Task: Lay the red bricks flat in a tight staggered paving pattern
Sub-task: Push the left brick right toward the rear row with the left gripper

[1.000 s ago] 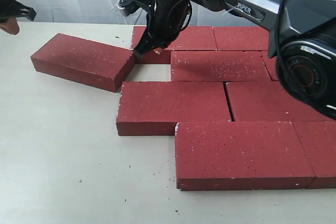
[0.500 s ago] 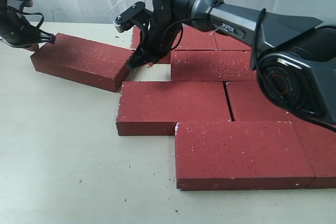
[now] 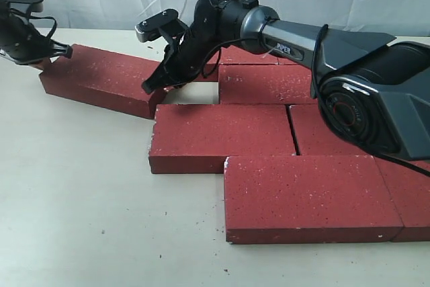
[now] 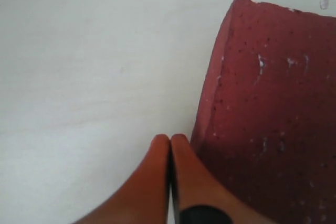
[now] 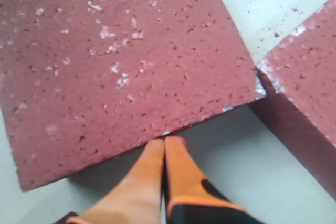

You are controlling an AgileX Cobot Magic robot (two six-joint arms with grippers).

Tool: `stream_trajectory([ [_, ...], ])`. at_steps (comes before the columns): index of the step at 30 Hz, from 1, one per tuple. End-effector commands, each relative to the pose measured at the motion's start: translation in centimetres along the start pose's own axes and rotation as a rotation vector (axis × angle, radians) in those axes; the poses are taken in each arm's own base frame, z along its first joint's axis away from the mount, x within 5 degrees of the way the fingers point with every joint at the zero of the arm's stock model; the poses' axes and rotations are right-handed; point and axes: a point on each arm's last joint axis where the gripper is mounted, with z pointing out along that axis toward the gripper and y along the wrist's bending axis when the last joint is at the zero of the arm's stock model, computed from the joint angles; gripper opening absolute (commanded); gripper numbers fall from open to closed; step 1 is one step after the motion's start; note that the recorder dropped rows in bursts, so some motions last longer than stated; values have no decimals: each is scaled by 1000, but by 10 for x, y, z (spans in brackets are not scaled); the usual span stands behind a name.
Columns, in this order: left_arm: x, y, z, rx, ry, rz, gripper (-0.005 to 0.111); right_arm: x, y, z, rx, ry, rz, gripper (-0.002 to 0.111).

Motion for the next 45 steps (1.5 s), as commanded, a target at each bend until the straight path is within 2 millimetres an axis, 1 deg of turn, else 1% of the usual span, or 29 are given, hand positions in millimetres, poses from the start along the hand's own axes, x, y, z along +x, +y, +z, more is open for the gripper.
stream_trajectory([
  [1,5,-3,0,22,63,4,0,-8,0,-4,5,-62,-3,-1],
  [7,8,-1,-5,16,105,24,0,-10,4,-3,8,-75,-20,-1],
  [14,10,-4,-16,37,155,22,0,-12,2,-3,33,-106,-43,-1],
  [21,14,-3,-19,30,200,42,0,-12,0,-3,49,-106,-57,-1],
  [23,12,-2,-25,24,195,44,0,-12,0,-3,46,-107,-54,-1],
  [30,7,3,-45,6,180,49,0,-16,17,-1,19,-111,-75,-1],
  [31,7,4,-47,6,179,50,0,-17,17,-2,25,-117,-86,-1],
  [34,8,4,-44,11,184,45,0,-19,15,-3,49,-133,-112,-1],
  [39,14,0,-25,63,165,-4,0,-15,1,-4,69,-118,-101,-1],
  [41,19,-1,-18,78,166,17,0,-13,-1,-5,63,-104,-93,-1],
  [45,23,-1,-14,74,160,19,0,-10,0,-4,49,-74,-94,-1],
])
